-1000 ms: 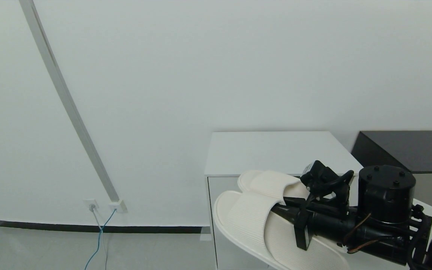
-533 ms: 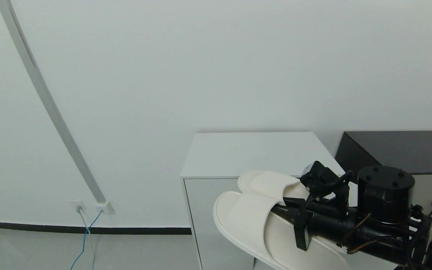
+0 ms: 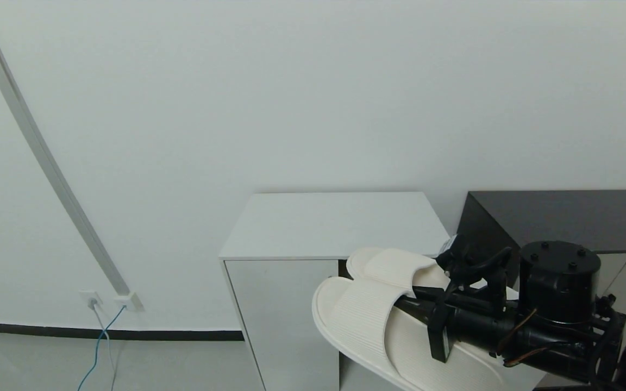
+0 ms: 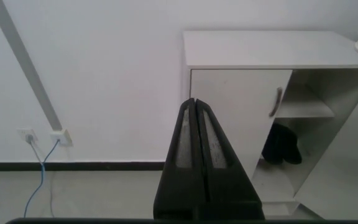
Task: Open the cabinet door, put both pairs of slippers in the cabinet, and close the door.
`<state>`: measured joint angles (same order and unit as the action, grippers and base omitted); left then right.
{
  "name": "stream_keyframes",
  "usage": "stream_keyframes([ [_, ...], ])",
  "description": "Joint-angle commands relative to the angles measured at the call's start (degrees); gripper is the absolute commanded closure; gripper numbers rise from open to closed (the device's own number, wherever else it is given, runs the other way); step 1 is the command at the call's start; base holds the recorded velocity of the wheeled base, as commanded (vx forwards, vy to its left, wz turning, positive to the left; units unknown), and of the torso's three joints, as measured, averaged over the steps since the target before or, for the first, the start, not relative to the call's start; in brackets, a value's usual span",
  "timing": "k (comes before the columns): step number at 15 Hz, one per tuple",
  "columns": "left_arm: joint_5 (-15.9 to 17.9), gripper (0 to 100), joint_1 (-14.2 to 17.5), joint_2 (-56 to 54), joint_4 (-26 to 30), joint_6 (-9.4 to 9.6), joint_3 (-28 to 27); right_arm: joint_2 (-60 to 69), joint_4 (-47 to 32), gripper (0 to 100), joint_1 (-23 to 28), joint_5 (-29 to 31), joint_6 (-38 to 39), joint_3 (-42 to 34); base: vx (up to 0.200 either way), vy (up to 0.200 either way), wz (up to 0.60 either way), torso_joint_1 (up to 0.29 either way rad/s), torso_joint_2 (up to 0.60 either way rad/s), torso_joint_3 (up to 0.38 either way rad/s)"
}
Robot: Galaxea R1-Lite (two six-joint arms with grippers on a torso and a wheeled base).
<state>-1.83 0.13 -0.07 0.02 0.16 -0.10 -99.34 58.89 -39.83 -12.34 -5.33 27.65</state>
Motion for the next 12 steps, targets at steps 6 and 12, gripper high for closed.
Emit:
stream_keyframes([
  [6,-0.1,100,0.0,0.1,0.0,0.02,0.0,-0.6,0.0,100,0.5,-0.1,0.0,-0.5,0.0,0.0,0.0,0.0,0.0,0.0],
  [12,-0.1,100,0.0,0.1,0.0,0.02,0.0,-0.9,0.1,100,0.5,-0.1,0.0,-0.5,0.0,0.0,0.0,0.0,0.0,0.0],
])
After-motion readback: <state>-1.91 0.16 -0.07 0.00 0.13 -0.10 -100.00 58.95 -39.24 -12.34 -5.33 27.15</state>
